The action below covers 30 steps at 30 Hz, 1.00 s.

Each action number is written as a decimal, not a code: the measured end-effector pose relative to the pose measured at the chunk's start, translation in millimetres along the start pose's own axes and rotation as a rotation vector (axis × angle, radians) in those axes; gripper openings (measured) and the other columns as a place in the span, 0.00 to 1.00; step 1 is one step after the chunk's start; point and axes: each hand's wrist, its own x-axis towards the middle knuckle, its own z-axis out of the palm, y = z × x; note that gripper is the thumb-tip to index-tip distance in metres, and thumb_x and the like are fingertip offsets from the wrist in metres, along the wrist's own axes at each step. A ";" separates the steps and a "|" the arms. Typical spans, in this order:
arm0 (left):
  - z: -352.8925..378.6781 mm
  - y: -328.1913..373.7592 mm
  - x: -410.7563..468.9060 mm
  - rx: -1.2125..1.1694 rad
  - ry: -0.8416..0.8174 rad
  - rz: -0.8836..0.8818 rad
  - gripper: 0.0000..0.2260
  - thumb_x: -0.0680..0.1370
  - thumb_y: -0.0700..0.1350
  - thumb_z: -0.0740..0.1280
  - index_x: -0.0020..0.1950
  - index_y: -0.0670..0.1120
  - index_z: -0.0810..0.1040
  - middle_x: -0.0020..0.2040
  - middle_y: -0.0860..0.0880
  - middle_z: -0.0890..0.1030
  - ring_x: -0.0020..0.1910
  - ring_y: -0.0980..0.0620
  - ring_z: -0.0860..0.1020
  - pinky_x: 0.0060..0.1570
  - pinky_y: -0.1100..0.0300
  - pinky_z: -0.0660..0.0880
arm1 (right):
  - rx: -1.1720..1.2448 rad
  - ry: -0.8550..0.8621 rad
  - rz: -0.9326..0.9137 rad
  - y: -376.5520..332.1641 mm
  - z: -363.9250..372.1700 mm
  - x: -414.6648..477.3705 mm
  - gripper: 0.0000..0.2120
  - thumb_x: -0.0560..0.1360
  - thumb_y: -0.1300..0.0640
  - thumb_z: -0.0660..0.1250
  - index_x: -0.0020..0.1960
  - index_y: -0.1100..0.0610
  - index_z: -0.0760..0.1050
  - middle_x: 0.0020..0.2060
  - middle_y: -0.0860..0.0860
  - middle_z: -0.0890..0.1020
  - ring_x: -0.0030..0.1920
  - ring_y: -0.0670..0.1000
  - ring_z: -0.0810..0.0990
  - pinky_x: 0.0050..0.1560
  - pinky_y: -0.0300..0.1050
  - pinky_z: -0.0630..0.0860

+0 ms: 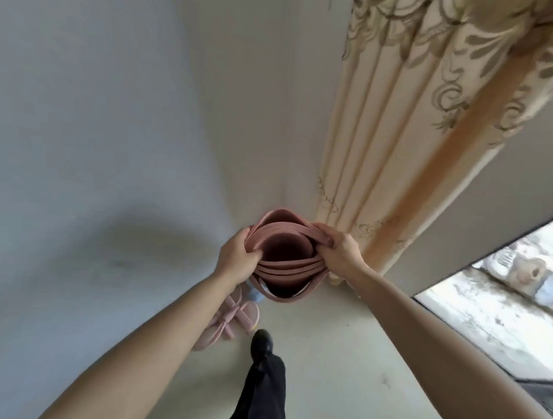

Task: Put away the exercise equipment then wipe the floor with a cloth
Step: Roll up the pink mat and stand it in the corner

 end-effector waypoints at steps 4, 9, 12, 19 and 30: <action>-0.4 -17.7 83.5 -0.072 0.018 -0.093 0.20 0.70 0.45 0.71 0.62 0.55 0.77 0.52 0.55 0.83 0.50 0.52 0.80 0.52 0.56 0.76 | 0.048 0.001 0.089 -0.1 26.7 80.1 0.26 0.71 0.63 0.63 0.64 0.42 0.79 0.53 0.48 0.85 0.57 0.54 0.81 0.62 0.52 0.76; 4.9 -34.6 181.6 -0.143 -0.044 -0.247 0.19 0.72 0.49 0.69 0.63 0.55 0.75 0.51 0.56 0.81 0.51 0.53 0.80 0.48 0.60 0.74 | 0.136 -0.045 0.204 -0.6 51.6 174.2 0.27 0.74 0.65 0.65 0.66 0.40 0.77 0.51 0.46 0.84 0.54 0.51 0.81 0.56 0.48 0.79; 14.7 -48.1 224.9 -0.050 -0.130 -0.262 0.18 0.77 0.49 0.65 0.66 0.55 0.70 0.53 0.56 0.78 0.54 0.52 0.78 0.53 0.56 0.74 | 0.189 -0.046 0.269 12.5 68.8 217.5 0.27 0.75 0.66 0.65 0.67 0.41 0.76 0.53 0.47 0.84 0.54 0.50 0.81 0.51 0.41 0.78; 71.0 -99.4 315.9 0.087 -0.181 -0.313 0.20 0.80 0.46 0.60 0.72 0.53 0.63 0.56 0.53 0.79 0.56 0.51 0.79 0.51 0.61 0.75 | 0.186 -0.152 0.274 74.2 104.2 324.6 0.31 0.73 0.71 0.63 0.69 0.43 0.75 0.58 0.48 0.83 0.59 0.52 0.80 0.63 0.57 0.77; 147.7 -155.8 434.1 0.231 -0.086 -0.477 0.22 0.76 0.43 0.60 0.70 0.50 0.63 0.58 0.39 0.80 0.56 0.34 0.78 0.56 0.47 0.75 | 0.207 -0.057 0.328 152.9 155.8 447.9 0.31 0.76 0.48 0.71 0.75 0.57 0.66 0.59 0.49 0.80 0.63 0.50 0.78 0.63 0.46 0.75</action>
